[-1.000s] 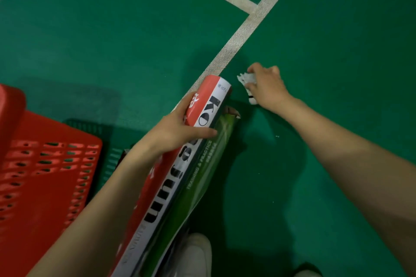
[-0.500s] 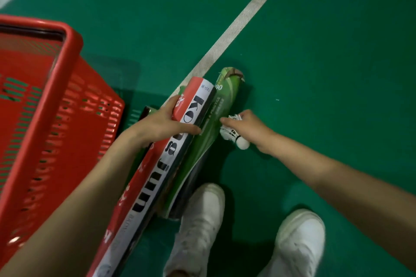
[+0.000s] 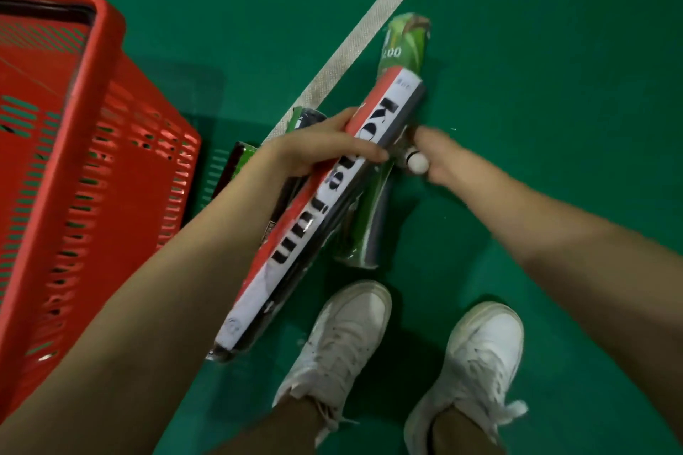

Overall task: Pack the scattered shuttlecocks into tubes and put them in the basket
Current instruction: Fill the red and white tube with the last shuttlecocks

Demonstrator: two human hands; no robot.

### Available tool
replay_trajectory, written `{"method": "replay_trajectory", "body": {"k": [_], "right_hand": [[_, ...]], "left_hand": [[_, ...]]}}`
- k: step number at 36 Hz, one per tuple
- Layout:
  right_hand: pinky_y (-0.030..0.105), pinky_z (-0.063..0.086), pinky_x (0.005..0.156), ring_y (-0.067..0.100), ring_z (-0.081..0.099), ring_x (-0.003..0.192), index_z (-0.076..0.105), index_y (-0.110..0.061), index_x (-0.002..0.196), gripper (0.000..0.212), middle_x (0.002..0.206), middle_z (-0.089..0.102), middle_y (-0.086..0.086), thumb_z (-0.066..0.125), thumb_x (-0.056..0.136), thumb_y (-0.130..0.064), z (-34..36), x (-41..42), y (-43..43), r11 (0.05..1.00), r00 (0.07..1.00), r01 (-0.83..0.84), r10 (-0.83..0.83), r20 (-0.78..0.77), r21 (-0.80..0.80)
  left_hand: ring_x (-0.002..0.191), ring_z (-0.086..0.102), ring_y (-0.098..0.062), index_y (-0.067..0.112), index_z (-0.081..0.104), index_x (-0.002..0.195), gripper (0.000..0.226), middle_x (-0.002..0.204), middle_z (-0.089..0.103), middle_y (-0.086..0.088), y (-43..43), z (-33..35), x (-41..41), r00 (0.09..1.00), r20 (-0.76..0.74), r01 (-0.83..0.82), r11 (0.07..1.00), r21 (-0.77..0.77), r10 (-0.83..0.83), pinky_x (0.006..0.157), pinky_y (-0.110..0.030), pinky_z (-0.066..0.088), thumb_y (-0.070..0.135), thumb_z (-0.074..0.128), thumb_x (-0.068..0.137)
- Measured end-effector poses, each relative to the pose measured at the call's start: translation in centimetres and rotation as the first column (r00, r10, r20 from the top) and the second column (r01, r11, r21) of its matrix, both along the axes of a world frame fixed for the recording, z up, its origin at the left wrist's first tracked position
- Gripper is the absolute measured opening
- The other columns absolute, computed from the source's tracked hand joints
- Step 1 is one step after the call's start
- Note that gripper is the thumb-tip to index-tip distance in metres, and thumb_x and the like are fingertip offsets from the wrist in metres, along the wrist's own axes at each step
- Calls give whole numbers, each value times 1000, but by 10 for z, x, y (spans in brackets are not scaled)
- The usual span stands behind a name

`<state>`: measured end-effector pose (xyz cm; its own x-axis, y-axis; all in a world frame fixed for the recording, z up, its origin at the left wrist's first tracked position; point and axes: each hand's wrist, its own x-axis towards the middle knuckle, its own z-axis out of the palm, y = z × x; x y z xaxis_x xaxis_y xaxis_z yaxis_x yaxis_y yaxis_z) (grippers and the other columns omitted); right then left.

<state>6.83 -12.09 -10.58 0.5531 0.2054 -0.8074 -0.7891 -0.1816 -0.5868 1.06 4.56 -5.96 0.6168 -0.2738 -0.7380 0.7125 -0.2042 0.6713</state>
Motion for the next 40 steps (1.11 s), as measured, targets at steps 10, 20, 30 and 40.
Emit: {"method": "replay_trajectory", "body": {"k": [10, 20, 30, 40], "right_hand": [[29, 55, 67, 18, 65, 73, 61, -14, 89, 17, 95, 69, 8, 56, 93, -30, 9, 32, -26, 986, 988, 67, -44, 146, -150], [20, 40, 74, 12, 55, 91, 57, -14, 108, 44, 108, 58, -1, 57, 88, -53, 32, -25, -23, 835, 692, -327, 530, 490, -442], [14, 45, 64, 0, 66, 77, 60, -28, 99, 30, 92, 70, -12, 71, 78, -45, 53, -39, -4, 721, 697, -685, 690, 196, -102], [34, 55, 81, 16, 72, 81, 66, -25, 94, 36, 91, 74, -2, 81, 67, -44, 36, -27, -5, 846, 827, -505, 531, 182, -173]], "left_hand": [[89, 70, -24, 14, 33, 134, 73, 107, 66, -11, -49, -11, 38, 973, 73, -221, 975, 9, 219, 73, -36, 58, 26, 77, 77], [97, 66, -22, 14, 29, 135, 89, 117, 60, -7, -6, -27, -12, 864, 177, -495, 860, 125, 472, 83, -37, 56, 50, 79, 71], [101, 66, -27, 12, 38, 137, 51, 117, 64, -14, -19, 5, -9, 763, 62, -640, 765, -73, 644, 81, -41, 57, 45, 42, 98], [128, 33, -35, 10, 33, 144, 64, 139, 38, -17, 7, -26, -93, 971, 233, -197, 378, 905, -52, 107, -40, 26, 14, 59, 87]]}}
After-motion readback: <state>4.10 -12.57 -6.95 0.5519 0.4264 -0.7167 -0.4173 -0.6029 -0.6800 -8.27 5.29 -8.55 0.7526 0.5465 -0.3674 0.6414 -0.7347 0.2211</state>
